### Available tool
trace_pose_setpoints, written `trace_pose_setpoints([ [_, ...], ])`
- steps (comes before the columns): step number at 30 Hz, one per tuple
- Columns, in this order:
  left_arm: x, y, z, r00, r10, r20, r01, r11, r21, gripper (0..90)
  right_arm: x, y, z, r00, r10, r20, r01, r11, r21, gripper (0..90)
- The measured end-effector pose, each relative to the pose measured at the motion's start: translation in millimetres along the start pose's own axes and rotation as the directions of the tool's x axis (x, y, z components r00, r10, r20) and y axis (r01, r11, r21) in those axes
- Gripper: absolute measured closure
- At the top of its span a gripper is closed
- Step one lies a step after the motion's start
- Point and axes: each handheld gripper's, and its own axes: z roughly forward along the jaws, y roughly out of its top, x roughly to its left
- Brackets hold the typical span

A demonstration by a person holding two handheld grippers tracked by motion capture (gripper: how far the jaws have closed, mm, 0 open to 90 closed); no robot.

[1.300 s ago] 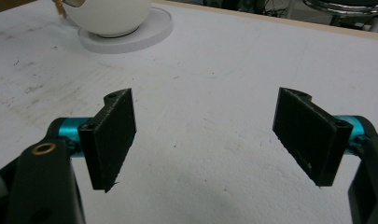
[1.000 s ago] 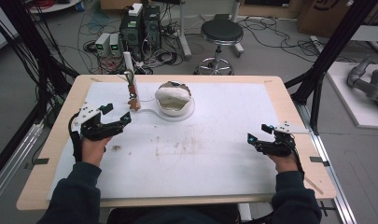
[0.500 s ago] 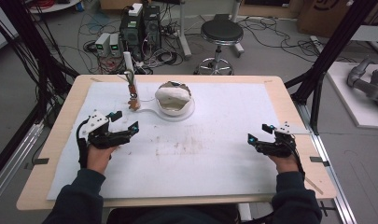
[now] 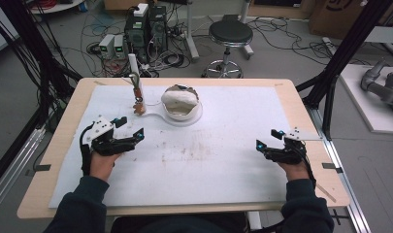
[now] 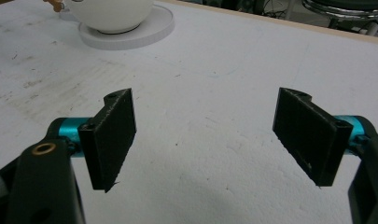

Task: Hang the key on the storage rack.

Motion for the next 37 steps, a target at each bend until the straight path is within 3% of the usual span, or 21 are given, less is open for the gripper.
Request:
trace_pose_setpoints([
  [10, -4.3, -0.1, 2.0, 0.9984, 0.009, 0.055, -0.009, 1.0, 0.0, 19.1, 0.7, 0.7, 1.5, 1.0, -0.002, -0.007, 0.002, 1.0, 0.001, 21.6],
  [16, -6.4, 0.1, 2.5, 0.9983, 0.019, 0.056, -0.019, 0.9998, 0.003, 19.1, 0.9, 0.9, 2.0, 0.9999, -0.004, -0.009, 0.004, 1.0, -0.001, 21.7],
  [37, -0.9, -2.1, 2.0, 0.9994, -0.001, 0.033, 0.001, 1.0, 0.007, 19.2, -0.3, 0.8, 2.0, 1.0, -0.004, -0.009, 0.004, 1.0, -0.001, 21.7],
])
